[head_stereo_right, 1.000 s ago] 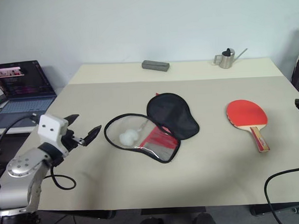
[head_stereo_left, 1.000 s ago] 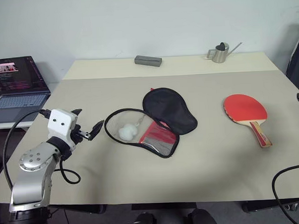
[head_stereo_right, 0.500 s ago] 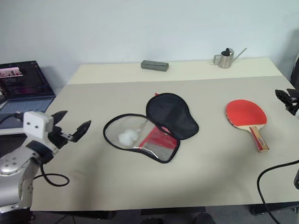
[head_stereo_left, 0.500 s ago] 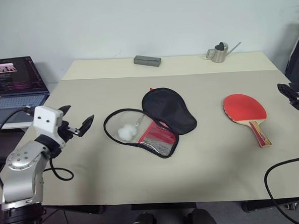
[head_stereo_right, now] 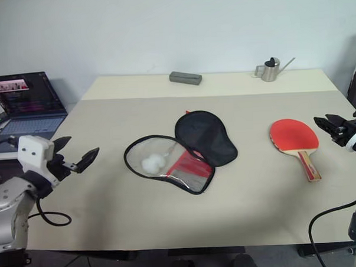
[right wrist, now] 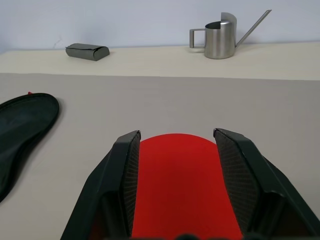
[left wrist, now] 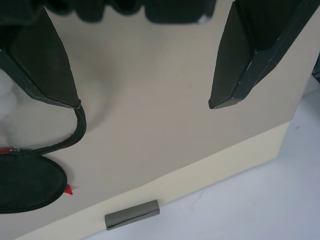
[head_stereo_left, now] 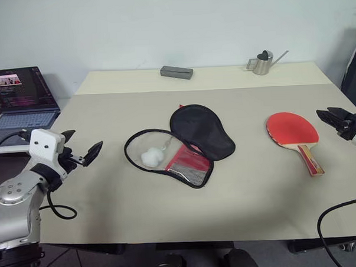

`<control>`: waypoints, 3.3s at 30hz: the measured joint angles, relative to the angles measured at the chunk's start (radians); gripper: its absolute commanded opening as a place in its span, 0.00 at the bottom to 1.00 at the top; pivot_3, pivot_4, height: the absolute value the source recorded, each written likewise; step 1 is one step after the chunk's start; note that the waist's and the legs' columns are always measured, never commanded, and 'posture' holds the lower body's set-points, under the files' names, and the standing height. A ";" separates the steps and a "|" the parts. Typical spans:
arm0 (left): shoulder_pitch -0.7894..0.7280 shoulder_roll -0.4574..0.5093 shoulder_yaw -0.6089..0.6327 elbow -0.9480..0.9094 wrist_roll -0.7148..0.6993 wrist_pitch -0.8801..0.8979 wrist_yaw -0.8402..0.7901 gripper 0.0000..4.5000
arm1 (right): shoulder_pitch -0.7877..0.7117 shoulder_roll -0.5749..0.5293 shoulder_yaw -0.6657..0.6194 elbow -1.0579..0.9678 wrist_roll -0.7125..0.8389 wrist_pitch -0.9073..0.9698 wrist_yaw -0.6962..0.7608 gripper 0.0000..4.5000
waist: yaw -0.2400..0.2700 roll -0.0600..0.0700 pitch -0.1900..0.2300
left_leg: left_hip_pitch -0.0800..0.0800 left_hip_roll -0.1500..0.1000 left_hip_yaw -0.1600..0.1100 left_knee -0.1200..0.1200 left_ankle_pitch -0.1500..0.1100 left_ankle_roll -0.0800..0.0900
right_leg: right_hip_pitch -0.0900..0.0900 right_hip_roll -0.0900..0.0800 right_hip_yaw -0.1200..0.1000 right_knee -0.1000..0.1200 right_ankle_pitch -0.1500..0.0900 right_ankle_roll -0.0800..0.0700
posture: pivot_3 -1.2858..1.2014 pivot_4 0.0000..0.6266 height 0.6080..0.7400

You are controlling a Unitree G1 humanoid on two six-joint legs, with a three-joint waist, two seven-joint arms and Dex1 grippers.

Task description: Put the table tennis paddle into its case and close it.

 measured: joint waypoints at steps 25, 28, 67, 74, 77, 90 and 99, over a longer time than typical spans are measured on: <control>-0.136 -0.093 -0.154 0.043 -0.080 0.053 -0.109 1.00 | 0.044 0.280 0.268 -0.635 0.077 0.365 0.021 0.56 | 0.002 0.000 0.000 | -0.002 0.000 -0.003 0.001 0.001 -0.003 | -0.004 0.000 0.001 0.002 0.001 0.000 | 0.52 0.24 1.00; -0.146 -0.093 -0.156 0.040 -0.118 0.100 -0.141 1.00 | 0.017 0.300 0.304 -0.627 0.038 0.365 -0.025 0.56 | 0.002 0.000 0.000 | -0.002 0.000 -0.002 0.001 0.002 -0.003 | -0.004 0.000 0.001 0.002 0.001 0.000 | 0.52 0.24 1.00; -0.284 -0.051 -0.219 0.019 -0.184 0.217 -0.305 1.00 | -0.379 0.615 0.399 0.231 -0.284 0.082 -0.380 0.99 | -0.033 0.000 0.000 | 0.000 0.000 0.003 0.001 0.002 -0.004 | -0.011 0.003 0.013 0.013 0.001 0.000 | 0.52 0.24 1.00; -0.280 -0.050 -0.220 0.019 -0.176 0.216 -0.305 1.00 | -0.383 0.661 0.399 0.253 -0.313 0.082 -0.386 0.99 | -0.048 0.000 0.000 | 0.000 0.000 0.004 0.002 0.003 -0.004 | -0.013 0.004 0.016 0.016 0.001 0.000 | 0.52 0.24 1.00; -0.280 -0.050 -0.220 0.019 -0.170 0.216 -0.305 1.00 | -0.385 0.669 0.399 0.253 -0.329 0.080 -0.397 0.96 | -0.049 0.000 0.000 | 0.000 0.000 0.004 0.002 0.003 -0.004 | -0.014 0.004 0.016 0.016 0.001 0.000 | 0.52 0.24 1.00; -0.278 -0.051 -0.220 0.019 -0.156 0.200 -0.304 1.00 | -0.388 0.696 0.394 0.252 -0.372 0.087 -0.458 0.01 | -0.053 -0.001 -0.001 | 0.000 0.001 0.006 0.001 0.003 -0.005 | -0.016 0.005 0.019 0.017 0.001 0.000 | 0.52 0.24 1.00; -0.260 -0.053 -0.220 0.009 -0.155 0.201 -0.303 1.00 | -0.390 0.711 0.270 0.244 -0.270 0.191 -0.563 0.01 | -0.051 -0.001 -0.001 | 0.000 0.001 0.005 0.002 0.003 -0.005 | -0.016 0.005 0.019 0.018 0.002 -0.001 | 0.52 0.24 1.00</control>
